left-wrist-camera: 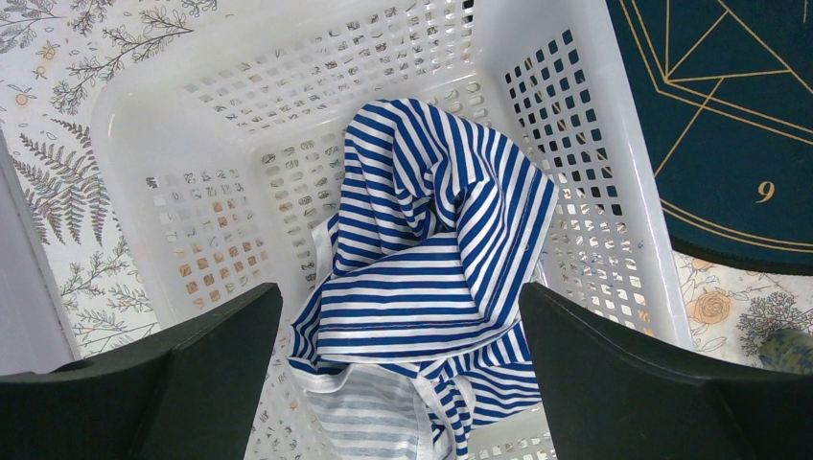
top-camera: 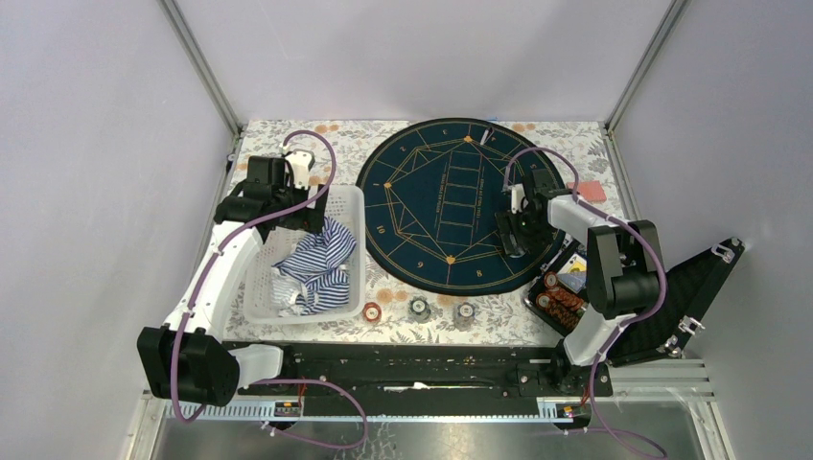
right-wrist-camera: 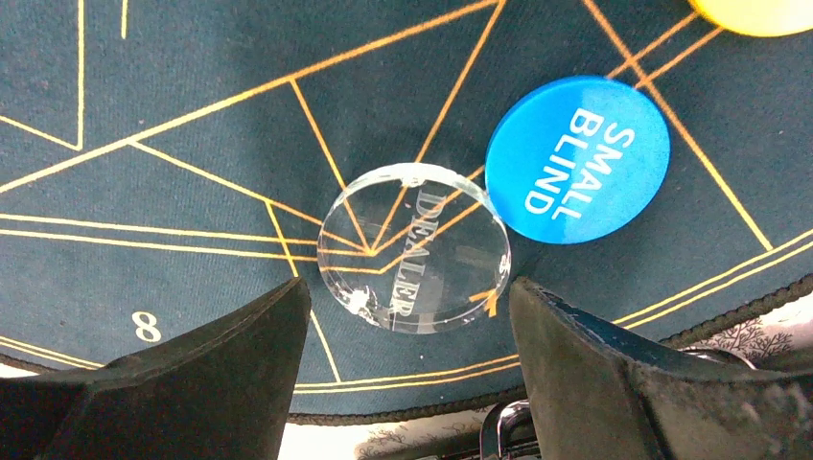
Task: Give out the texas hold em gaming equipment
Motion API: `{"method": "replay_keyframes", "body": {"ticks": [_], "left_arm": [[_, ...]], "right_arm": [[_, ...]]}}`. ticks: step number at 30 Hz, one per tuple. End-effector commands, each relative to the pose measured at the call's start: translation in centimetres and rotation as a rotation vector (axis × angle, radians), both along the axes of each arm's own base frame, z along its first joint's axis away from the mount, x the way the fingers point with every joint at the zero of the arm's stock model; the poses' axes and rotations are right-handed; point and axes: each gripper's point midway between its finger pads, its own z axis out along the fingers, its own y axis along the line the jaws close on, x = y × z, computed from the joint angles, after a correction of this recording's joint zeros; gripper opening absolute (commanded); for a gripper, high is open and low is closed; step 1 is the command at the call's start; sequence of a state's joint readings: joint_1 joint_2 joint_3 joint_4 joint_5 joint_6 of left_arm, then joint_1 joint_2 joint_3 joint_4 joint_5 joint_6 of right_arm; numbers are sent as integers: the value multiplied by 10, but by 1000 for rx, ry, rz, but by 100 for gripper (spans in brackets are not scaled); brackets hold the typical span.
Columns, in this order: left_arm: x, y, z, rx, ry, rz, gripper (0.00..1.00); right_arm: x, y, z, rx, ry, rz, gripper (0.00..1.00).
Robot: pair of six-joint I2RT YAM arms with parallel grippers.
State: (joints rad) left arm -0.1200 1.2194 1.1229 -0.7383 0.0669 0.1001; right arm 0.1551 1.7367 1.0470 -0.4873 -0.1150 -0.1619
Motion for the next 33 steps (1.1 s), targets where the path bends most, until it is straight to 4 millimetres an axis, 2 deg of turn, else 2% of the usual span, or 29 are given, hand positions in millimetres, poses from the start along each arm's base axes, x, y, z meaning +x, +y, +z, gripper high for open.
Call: {"method": "replay_keyframes", "body": {"ticks": [1, 6, 11, 15, 19, 23, 27, 30, 33], "left_arm": [[10, 1, 12, -7, -60, 11, 99], [10, 1, 10, -9, -58, 9, 99], [11, 1, 10, -6, -57, 12, 99], [11, 1, 9, -9, -54, 11, 99], [10, 0, 10, -11, -55, 9, 99], [9, 1, 12, -10, -63, 11, 99], [6, 1, 11, -10, -65, 9, 99], [6, 1, 13, -7, -71, 7, 99], [7, 1, 15, -8, -74, 6, 99]], "right_arm": [[22, 7, 2, -5, -49, -5, 82], [27, 6, -1, -44, -68, -5, 82], [19, 8, -9, -89, -65, 25, 79], [20, 5, -8, -115, -75, 15, 76], [20, 10, -11, -94, -49, 6, 77], [16, 19, -12, -50, -16, 18, 68], [18, 27, 9, 0, -50, 32, 57], [23, 35, 38, 50, -97, 48, 52], [39, 37, 72, 55, -175, 59, 47]]}}
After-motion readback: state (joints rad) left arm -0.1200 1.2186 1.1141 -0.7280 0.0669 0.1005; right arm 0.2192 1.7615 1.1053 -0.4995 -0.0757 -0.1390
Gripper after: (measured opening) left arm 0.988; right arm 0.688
